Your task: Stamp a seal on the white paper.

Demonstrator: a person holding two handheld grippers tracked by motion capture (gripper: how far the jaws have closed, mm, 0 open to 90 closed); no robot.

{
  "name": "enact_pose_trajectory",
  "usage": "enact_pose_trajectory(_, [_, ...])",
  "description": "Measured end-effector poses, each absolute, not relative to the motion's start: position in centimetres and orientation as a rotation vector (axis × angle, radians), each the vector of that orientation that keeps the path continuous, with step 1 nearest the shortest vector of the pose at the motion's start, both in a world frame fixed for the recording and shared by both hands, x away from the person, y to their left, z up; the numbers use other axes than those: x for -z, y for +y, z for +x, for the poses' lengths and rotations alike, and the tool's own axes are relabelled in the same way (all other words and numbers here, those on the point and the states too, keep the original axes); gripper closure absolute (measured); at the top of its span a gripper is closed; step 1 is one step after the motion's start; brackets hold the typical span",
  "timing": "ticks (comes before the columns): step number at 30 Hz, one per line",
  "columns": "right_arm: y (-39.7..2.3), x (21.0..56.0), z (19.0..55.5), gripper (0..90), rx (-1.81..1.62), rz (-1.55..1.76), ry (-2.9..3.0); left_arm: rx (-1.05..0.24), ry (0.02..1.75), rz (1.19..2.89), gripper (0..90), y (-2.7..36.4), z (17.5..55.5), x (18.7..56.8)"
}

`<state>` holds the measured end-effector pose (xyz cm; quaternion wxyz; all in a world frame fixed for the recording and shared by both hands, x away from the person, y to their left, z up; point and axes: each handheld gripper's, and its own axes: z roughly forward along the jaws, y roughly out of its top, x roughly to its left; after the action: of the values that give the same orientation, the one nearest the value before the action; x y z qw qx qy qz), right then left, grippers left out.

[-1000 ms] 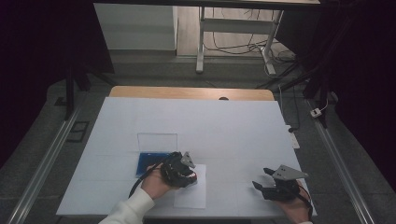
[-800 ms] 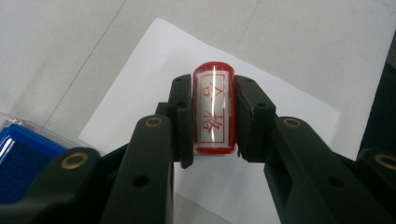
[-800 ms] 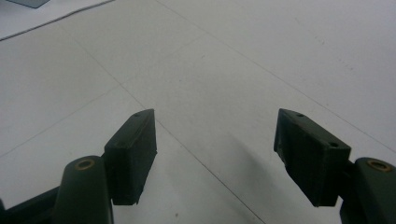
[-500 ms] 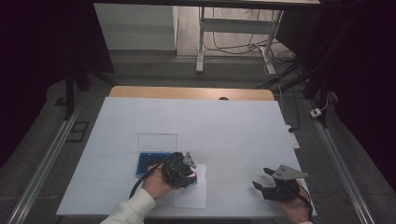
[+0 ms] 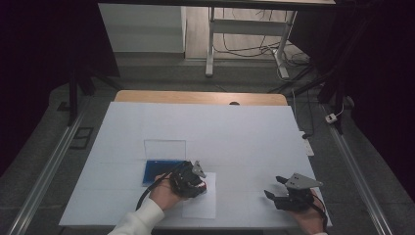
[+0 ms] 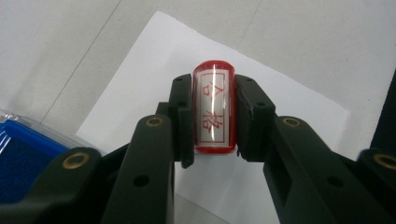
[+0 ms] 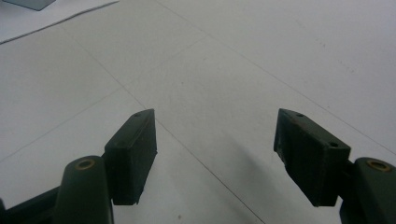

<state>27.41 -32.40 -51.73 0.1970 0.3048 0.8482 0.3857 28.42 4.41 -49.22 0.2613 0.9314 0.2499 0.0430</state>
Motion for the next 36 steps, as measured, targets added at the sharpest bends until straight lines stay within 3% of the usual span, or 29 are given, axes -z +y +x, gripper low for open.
enact_pose_trajectory(36, [-32.38,51.72,27.41,29.7,-1.077,0.855,2.372,-0.117,0.678,2.518,70.7,4.46,28.4,49.21])
